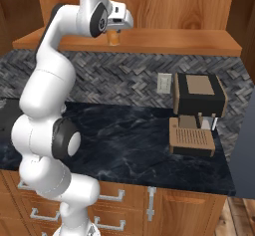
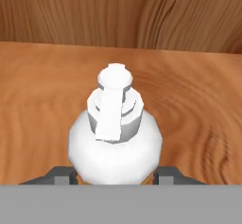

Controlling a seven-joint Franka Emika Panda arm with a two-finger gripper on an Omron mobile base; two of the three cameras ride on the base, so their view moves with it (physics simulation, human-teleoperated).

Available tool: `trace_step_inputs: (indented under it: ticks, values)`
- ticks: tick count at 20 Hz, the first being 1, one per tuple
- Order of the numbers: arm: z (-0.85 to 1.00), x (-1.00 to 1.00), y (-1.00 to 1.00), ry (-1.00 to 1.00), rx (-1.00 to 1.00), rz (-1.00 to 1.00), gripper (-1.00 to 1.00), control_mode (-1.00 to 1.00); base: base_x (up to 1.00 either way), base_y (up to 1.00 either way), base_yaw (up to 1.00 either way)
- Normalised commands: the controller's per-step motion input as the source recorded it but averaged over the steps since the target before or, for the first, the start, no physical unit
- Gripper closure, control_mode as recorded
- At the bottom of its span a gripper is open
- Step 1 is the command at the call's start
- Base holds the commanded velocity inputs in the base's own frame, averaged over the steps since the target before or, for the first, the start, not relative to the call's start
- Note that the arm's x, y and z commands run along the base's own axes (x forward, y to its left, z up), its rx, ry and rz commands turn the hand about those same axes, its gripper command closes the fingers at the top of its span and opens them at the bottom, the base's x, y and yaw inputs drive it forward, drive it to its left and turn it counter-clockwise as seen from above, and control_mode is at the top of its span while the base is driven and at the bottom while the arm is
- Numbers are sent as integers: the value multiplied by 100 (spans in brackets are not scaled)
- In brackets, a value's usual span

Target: Pick up the soap dispenser and bar soap from the sink, and place them back in the cabinet, and close the cabinet doors.

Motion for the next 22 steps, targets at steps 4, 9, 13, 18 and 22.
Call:
trace_step_inputs:
  ticks: [4, 9, 13, 18, 22]
  values:
    - [-7, 6, 0, 0, 0, 0, 100, -100, 0, 0, 0]
    - [-2, 0, 0, 0, 0, 0, -100, -100, 0, 0, 0]
    - [0, 0, 0, 0, 0, 1, -100, -100, 0, 0, 0]
    - [0, 0, 0, 0, 0, 1, -100, -100, 0, 0, 0]
    - [-1, 0, 0, 0, 0, 0, -100, -100, 0, 0, 0]
